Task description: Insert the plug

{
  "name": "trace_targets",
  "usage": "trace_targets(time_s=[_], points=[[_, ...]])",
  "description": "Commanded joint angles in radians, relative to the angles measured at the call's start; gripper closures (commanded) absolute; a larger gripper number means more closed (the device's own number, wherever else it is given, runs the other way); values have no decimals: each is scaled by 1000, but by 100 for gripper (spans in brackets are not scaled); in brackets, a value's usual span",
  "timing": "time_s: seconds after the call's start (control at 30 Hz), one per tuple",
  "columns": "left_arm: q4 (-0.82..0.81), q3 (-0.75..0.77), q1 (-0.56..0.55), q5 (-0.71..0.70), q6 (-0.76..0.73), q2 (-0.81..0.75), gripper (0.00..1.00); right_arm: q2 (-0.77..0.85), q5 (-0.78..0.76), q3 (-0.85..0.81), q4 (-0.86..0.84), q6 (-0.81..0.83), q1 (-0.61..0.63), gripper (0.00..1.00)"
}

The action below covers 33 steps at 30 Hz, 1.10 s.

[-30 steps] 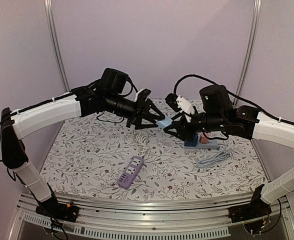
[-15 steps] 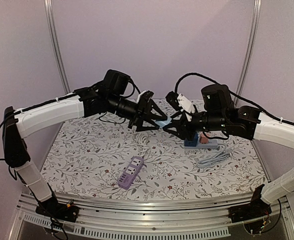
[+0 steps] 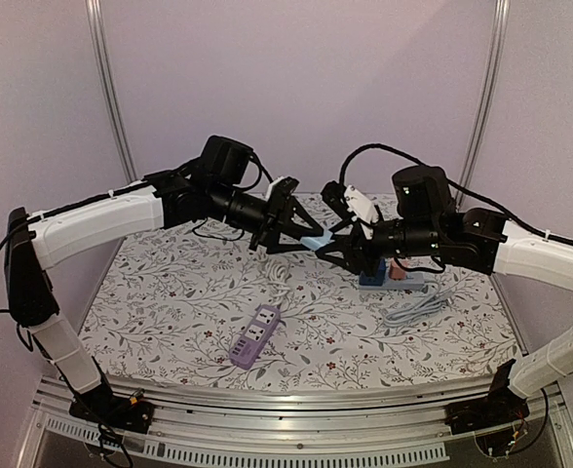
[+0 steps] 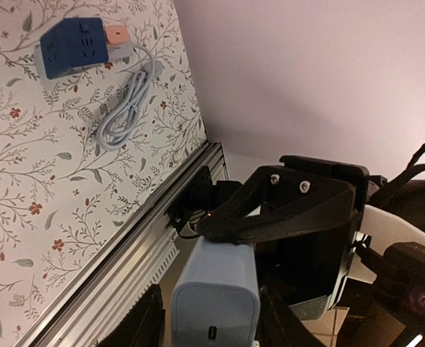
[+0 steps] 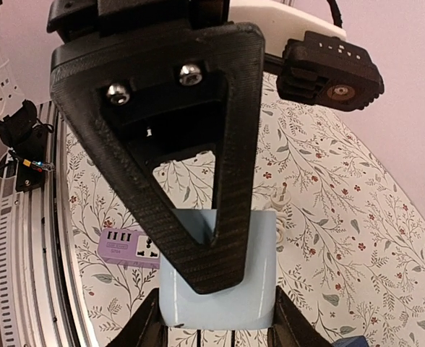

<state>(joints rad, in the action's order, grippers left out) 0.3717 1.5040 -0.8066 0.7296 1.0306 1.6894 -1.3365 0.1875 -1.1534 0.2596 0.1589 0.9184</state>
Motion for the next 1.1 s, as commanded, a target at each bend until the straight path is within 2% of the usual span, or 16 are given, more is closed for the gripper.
trace_targets(time_s=[0.0,0.2,0.4,0.67,1.07], points=[[-2,-5,14,19,16,6,59,17,10,35,-29,35,9,100],[-2,-2,12,31,24,18,68,22,6,47,-42,49,8,100],[-11,2,8,55,31,26,69,20,5,53,-59,57,10,100],[1,18,4,87,22,46,62,41,22,83,-59,96,9,100],[42,38,-5,129,0,70,62,64,38,104,-53,156,9,100]])
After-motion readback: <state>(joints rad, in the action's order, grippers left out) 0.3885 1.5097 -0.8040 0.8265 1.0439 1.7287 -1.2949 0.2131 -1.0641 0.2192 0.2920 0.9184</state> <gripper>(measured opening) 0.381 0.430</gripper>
